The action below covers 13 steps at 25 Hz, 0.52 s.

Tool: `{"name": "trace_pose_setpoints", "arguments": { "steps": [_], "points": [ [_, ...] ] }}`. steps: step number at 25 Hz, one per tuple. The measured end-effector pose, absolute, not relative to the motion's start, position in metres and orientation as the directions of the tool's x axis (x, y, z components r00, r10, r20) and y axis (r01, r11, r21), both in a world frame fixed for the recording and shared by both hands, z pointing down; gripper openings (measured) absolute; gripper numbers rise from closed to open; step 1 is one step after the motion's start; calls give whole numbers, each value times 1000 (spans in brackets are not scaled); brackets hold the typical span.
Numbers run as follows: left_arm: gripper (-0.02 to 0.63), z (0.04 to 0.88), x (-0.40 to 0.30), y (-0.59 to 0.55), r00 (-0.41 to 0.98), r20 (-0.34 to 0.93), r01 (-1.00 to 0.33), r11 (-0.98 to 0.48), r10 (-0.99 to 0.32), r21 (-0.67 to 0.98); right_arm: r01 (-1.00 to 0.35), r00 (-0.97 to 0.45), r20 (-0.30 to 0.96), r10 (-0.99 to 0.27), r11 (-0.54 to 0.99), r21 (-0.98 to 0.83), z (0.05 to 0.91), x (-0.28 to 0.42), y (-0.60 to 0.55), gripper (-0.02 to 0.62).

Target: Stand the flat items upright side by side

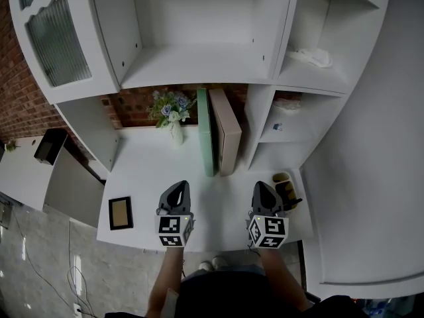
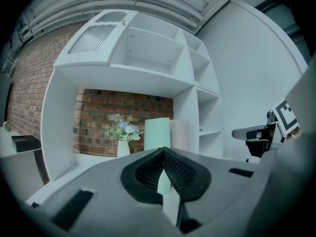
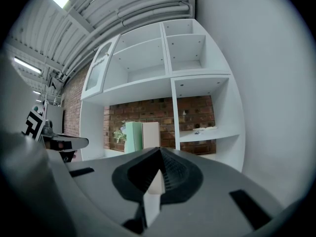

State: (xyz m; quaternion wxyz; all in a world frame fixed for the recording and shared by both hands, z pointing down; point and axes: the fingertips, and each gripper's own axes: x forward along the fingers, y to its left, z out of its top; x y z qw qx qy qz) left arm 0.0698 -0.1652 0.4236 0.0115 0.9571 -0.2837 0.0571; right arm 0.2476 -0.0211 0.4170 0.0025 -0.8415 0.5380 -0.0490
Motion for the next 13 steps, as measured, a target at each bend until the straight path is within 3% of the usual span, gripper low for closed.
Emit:
{"name": "trace_pose_setpoints", "arguments": {
  "steps": [13],
  "points": [
    [8,430,76,-166,843,133,-526,-850,-522,0,-899,425,97,-900,-432,-66,424,252,-23,-3]
  ]
}}
